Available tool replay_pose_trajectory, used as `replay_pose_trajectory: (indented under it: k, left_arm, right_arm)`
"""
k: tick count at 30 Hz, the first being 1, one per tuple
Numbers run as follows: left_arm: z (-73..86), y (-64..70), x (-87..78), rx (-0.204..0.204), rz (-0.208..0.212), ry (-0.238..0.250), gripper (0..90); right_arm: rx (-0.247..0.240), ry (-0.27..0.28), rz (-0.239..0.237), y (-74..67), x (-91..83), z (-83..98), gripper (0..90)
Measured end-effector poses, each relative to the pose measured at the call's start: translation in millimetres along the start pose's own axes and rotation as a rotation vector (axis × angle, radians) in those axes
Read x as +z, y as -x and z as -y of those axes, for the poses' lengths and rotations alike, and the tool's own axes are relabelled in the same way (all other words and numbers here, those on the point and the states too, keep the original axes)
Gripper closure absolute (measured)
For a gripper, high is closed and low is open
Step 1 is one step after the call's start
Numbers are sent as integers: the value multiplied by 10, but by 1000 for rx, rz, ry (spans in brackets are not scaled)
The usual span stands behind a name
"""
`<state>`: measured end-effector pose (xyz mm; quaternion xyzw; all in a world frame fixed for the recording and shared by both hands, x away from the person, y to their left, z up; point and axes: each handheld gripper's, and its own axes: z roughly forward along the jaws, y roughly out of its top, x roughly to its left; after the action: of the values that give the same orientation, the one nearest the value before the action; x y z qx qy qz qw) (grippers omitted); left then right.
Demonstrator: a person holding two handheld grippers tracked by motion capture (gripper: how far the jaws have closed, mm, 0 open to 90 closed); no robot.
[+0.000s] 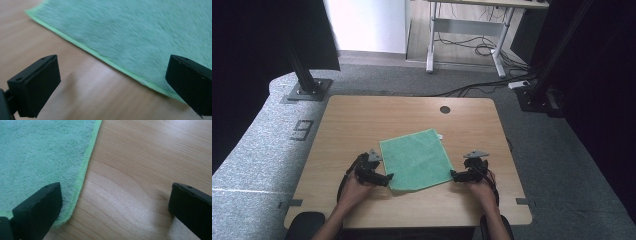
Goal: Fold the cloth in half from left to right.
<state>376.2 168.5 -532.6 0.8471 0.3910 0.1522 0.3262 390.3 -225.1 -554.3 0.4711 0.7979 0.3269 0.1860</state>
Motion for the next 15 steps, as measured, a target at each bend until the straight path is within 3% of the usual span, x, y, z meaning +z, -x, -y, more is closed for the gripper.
replay_pose_trajectory:
  k: [8,15]
  left_arm:
    - [-171,-388,-14,-62,-26,43,10]
    - [-313,-598,79,-79,-43,41,11]
  right_arm:
    - [3,28,-1,-5,-2,35,0]
    - [6,28,2,-9,-4,36,0]
